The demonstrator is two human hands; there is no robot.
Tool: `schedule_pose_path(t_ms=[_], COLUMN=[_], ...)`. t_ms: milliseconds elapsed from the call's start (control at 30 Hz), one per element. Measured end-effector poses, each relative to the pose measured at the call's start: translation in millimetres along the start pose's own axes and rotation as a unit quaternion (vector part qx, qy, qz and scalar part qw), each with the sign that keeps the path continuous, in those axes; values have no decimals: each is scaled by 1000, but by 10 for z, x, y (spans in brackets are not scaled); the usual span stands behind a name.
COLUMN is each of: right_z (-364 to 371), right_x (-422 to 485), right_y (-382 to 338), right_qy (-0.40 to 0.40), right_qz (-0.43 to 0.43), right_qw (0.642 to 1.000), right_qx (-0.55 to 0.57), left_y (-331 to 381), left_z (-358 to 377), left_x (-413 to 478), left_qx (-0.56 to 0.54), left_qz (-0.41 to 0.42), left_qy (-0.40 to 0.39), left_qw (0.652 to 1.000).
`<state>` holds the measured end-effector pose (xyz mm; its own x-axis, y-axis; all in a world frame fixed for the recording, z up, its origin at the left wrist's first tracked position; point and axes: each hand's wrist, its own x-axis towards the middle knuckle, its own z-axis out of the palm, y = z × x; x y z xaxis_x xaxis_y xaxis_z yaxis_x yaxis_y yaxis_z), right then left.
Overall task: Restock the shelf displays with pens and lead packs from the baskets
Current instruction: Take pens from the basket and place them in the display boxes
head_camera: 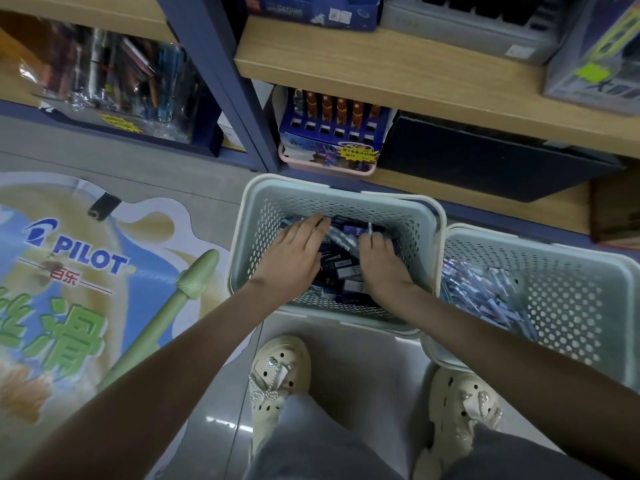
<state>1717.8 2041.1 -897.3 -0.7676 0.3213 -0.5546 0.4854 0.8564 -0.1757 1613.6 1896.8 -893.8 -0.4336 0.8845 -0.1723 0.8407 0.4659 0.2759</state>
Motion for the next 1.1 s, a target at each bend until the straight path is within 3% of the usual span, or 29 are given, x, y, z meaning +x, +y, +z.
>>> schedule_pose_path(t_ms=[133,333,433,533,667,767,933,1100], right_z=[-26,-62,-129,-140,-308,-459,-563,-261], right_x=[56,20,-67,-146,-336,-538,-945,-1222], right_y=[22,-34,-94,-80,-44,129,701,1576], right_qy=[-35,-31,82,224,334,360,326,192], right_qz=[40,-9,-69,-140,-174,-163,-75,40], right_qw=[998,997,989,953,913,905,935,979], right_qx=[-17,-69,-105,-151,-157,-156,-118,-50], left_y=[-19,-33,-10,79,277,495,1004,1343], left_z=[42,17,-65,-171,-311,-451,-492,-298], left_x=[-14,4,10,22,133,242,418,472], left_qx=[4,12,62,107,129,115,118,114], left_qz=[-17,-7,26,56,103,132,145,145], left_qy=[-11,12,51,68,130,156,169,95], left_qw=[1000,1000,996,990,978,972,968,978])
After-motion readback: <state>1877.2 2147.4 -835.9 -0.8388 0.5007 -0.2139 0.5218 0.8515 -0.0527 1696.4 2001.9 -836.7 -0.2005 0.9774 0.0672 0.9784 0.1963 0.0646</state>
